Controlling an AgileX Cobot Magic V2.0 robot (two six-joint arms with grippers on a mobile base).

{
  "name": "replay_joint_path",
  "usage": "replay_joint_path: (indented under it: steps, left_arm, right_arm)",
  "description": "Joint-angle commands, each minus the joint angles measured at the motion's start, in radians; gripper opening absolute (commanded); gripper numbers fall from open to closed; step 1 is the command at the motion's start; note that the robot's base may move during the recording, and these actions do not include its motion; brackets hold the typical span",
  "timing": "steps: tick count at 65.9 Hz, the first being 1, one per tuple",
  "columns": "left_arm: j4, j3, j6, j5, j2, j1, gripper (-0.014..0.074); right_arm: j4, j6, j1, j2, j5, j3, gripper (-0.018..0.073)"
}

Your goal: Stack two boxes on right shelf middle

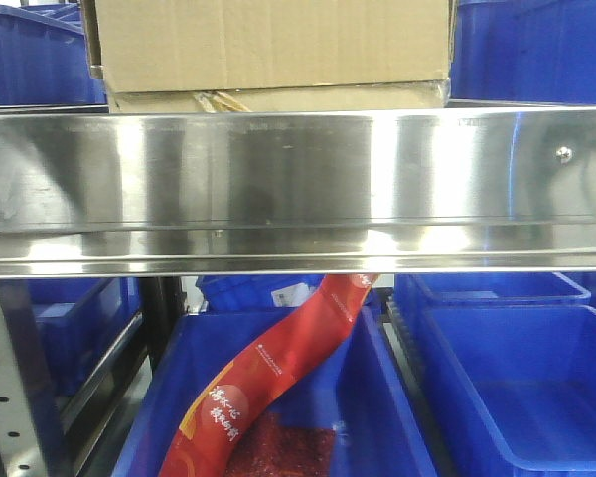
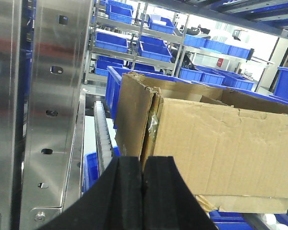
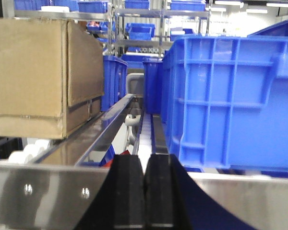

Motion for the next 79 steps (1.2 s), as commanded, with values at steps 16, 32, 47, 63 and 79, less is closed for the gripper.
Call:
replay_joint_path:
  steps: [16, 32, 47, 63, 79]
  left_arm:
    - [-0.003, 0.001, 0.007, -0.030, -0.006, 0.005, -0.0111]
    - [-0.003, 0.001, 0.007, -0.030, -0.006, 0.005, -0.0111]
    - [-0.003, 0.001, 0.007, -0.030, -0.006, 0.005, -0.0111]
    - [-0.003, 0.001, 0.007, -0.030, -0.006, 0.005, -0.0111]
    - [-0.003, 0.001, 0.007, -0.033, -0.006, 0.005, -0.0111]
  right_arm:
    - [0.004, -0.010, -0.011, -0.013, -0.062, 0.043, -0.0162]
    - [0.004, -0.008, -0.011, -0.013, -0.019, 0.043, -0.0162]
    - [0.004, -0.008, -0.011, -0.013, -0.022, 0.043, -0.0162]
    - [0.004, -0.008, -0.011, -0.013, -0.022, 0.043, -0.0162]
    - [0.004, -0.008, -0.011, -0.013, -0.022, 0.043, -0.0162]
